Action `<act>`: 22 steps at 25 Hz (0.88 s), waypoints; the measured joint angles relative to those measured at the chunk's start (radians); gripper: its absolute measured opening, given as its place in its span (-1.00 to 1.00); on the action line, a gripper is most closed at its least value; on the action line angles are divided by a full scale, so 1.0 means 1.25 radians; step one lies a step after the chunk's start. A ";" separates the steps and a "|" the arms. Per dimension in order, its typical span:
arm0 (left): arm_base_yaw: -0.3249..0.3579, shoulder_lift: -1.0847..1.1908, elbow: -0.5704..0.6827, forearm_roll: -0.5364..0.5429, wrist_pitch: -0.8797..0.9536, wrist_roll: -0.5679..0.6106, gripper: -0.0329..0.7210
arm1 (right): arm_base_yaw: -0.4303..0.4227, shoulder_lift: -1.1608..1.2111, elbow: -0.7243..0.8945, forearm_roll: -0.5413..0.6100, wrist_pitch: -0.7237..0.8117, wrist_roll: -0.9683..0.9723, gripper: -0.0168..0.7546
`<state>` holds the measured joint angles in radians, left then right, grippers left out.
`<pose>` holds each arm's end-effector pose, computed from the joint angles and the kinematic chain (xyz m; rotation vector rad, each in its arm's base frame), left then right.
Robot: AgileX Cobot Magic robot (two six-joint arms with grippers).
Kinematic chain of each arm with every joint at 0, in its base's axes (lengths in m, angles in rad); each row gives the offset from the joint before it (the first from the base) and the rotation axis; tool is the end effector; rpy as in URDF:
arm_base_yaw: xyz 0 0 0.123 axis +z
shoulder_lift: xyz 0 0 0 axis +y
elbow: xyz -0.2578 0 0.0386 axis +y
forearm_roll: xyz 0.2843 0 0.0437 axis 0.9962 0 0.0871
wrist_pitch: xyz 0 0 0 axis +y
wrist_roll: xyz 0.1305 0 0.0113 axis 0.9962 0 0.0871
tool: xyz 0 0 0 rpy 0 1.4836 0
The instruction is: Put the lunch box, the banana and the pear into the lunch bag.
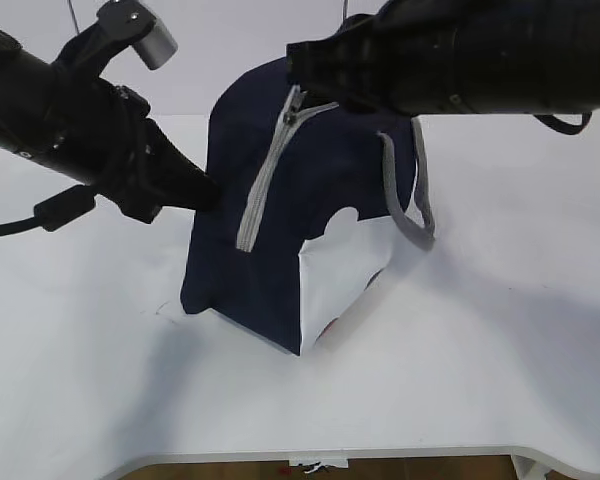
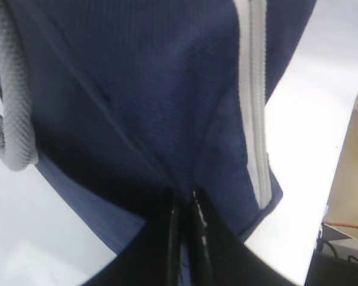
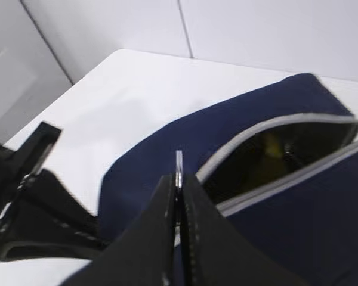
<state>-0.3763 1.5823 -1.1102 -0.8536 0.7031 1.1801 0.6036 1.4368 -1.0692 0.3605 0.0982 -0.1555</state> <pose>0.3358 -0.2014 0.2008 1.1701 2.0905 -0.5842 0.3323 0.2346 0.2745 -0.4176 1.9412 0.5641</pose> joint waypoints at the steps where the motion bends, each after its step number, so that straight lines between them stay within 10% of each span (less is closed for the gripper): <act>1: 0.000 0.000 -0.002 0.008 0.004 -0.003 -0.93 | -0.009 0.000 0.000 0.000 0.000 0.000 -0.98; 22: -0.001 -0.062 -0.005 0.159 0.063 -0.109 -0.94 | -0.203 0.061 -0.033 0.003 -0.006 0.000 -0.98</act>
<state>-0.3773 1.5050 -1.1159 -0.6554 0.7815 1.0433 0.3499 1.5134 -1.1104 0.3641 0.0907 -0.1555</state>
